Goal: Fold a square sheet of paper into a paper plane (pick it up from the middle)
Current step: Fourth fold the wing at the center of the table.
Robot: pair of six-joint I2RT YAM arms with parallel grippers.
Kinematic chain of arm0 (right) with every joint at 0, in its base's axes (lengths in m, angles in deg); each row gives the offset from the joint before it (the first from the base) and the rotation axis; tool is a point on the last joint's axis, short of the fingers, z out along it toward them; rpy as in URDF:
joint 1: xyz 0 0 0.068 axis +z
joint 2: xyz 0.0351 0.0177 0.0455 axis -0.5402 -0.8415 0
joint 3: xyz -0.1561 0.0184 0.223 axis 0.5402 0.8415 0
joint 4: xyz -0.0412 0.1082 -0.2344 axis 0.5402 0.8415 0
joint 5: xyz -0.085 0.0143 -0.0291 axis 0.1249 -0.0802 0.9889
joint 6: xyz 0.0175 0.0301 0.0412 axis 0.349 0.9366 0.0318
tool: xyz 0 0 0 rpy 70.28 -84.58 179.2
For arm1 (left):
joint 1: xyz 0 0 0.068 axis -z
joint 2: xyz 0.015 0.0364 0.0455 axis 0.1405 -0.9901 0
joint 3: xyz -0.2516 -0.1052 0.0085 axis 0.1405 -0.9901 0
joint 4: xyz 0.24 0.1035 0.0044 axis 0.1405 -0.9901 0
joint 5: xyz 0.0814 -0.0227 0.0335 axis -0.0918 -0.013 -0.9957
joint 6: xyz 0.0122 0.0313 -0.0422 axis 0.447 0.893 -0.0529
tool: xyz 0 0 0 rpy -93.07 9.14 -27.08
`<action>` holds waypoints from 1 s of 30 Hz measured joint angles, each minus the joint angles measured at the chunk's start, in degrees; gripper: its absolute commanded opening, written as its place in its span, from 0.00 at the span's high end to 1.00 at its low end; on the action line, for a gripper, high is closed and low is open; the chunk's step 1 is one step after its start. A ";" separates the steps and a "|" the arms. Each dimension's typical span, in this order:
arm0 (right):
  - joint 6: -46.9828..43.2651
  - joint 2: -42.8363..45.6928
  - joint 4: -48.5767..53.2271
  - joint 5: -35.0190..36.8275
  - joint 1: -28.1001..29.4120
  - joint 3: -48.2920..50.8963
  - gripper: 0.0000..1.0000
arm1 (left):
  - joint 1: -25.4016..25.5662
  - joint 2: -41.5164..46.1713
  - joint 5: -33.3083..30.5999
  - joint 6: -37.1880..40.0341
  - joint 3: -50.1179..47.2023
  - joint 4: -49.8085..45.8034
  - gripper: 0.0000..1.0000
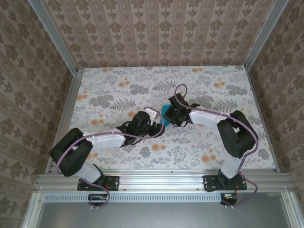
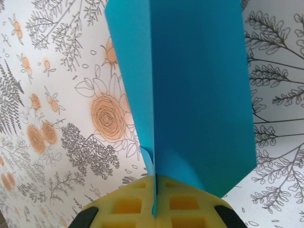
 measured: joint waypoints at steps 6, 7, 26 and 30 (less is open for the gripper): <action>1.33 -0.02 0.24 -1.95 -0.44 0.00 0.93 | -0.22 -3.63 0.04 0.02 0.00 1.49 0.46; 1.51 -0.02 0.24 -2.43 -0.55 0.00 0.93 | -0.42 -4.42 0.57 -0.09 0.00 1.68 0.46; 4.76 -0.02 0.13 -7.13 -1.40 0.02 0.89 | -1.73 -10.43 3.43 -1.99 2.84 3.19 0.63; 5.49 -0.02 0.11 -7.43 -1.40 0.09 0.88 | -1.55 -11.02 2.23 -1.77 2.84 3.19 0.65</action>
